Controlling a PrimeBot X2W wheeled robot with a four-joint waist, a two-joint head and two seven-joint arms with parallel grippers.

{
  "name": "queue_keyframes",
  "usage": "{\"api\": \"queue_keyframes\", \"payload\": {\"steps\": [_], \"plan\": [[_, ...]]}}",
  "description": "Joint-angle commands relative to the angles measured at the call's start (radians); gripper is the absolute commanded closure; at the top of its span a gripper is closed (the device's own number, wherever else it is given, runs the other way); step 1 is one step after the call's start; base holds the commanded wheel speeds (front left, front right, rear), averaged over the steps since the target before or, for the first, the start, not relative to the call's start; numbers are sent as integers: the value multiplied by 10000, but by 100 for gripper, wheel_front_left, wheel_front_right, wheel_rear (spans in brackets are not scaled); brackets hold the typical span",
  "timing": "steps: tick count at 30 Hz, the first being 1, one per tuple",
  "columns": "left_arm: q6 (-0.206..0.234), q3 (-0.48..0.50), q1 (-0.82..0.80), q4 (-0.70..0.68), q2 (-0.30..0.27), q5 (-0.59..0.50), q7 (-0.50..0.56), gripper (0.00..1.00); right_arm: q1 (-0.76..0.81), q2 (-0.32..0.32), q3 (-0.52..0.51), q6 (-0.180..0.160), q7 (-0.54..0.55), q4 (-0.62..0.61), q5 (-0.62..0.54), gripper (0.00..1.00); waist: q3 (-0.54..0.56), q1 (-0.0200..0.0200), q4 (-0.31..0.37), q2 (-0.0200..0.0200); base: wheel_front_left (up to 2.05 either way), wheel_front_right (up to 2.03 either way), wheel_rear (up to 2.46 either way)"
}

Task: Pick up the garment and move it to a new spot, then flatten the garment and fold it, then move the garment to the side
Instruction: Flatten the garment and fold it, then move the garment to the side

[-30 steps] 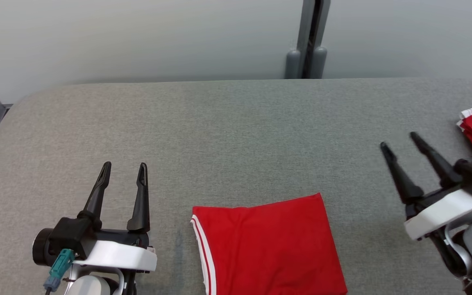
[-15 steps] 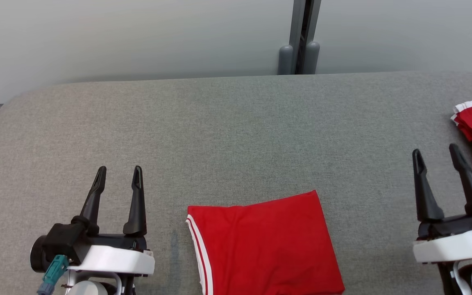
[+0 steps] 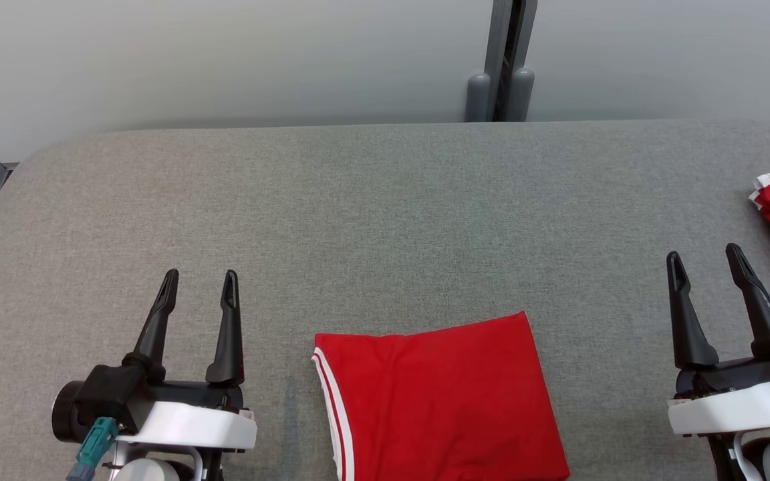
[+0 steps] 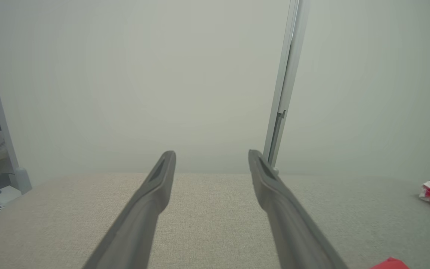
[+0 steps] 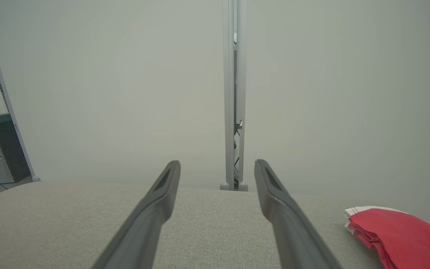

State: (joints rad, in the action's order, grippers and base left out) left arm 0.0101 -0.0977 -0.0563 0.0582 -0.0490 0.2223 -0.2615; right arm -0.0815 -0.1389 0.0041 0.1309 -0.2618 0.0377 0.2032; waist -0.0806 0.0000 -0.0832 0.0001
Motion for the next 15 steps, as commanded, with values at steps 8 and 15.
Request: {"api": "queue_keyframes", "payload": {"steps": [8, 15], "plan": [[115, -129, 92, 59, -39, 38, -27, 0, 28, -21, -37, -3, -50, 44, -116, 0, -23, 0, -65, -1, 0, 0, 0], [120, -135, 59, 94, -39, 30, -27, 0, 36, -15, 48, -3, -50, 121, -103, 0, -34, 0, -132, -1, 0, 0, 0]]}}
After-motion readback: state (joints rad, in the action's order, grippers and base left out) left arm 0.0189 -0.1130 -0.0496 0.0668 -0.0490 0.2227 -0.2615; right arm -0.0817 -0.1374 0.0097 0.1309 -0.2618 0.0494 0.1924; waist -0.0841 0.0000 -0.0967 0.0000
